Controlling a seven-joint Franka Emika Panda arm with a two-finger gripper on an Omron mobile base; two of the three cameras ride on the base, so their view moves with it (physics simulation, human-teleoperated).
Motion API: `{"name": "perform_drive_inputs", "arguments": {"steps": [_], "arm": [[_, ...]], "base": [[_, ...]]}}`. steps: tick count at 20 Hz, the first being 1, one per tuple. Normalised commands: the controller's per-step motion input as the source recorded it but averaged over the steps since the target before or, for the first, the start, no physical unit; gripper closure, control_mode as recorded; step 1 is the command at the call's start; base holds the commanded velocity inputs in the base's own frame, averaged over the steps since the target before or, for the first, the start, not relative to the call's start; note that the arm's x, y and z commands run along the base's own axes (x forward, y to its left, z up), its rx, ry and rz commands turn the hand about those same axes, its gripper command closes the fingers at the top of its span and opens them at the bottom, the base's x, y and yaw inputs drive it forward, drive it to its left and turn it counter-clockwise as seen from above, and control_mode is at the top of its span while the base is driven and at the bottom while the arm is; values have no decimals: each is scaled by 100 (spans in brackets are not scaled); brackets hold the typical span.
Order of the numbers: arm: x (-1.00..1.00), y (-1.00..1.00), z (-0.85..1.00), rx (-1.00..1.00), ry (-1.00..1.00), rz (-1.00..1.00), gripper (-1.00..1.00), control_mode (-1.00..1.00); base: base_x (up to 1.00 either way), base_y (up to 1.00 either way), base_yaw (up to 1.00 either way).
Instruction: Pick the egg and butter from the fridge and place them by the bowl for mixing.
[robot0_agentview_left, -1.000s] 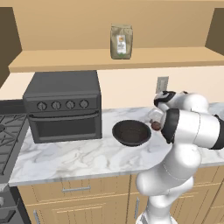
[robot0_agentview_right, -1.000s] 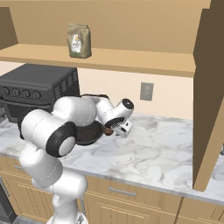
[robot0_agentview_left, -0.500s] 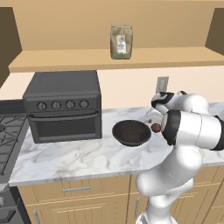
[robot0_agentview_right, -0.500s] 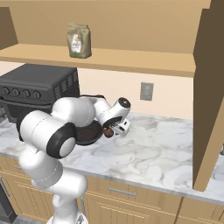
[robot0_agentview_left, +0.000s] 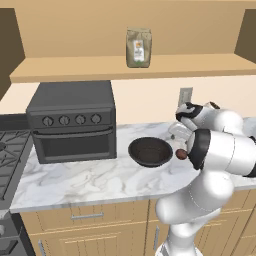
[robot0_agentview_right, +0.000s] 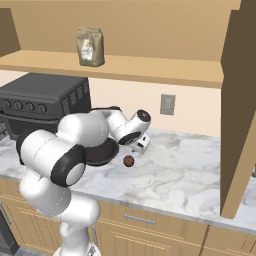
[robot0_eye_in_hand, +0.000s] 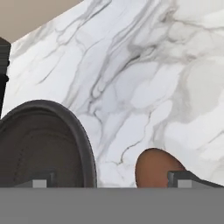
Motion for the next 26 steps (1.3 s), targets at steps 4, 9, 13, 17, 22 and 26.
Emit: {"name": "perform_drive_inputs", "arguments": {"steps": [4, 9, 13, 17, 22, 26], "arm": [[-51, 0, 49, -3, -6, 0, -100, -100], [-57, 22, 42, -14, -3, -9, -100, -100], [-56, 29, 45, -12, 0, -7, -100, -100], [-63, 33, 35, -14, 0, 0, -100, -100], [-58, 38, 24, -15, -6, -3, -100, -100], [-45, 24, 17, -13, -1, -1, -100, -100]], "base": [[0, 0, 0], [0, 0, 0], [0, 0, 0], [0, 0, 0], [0, 0, 0], [0, 0, 0]]}}
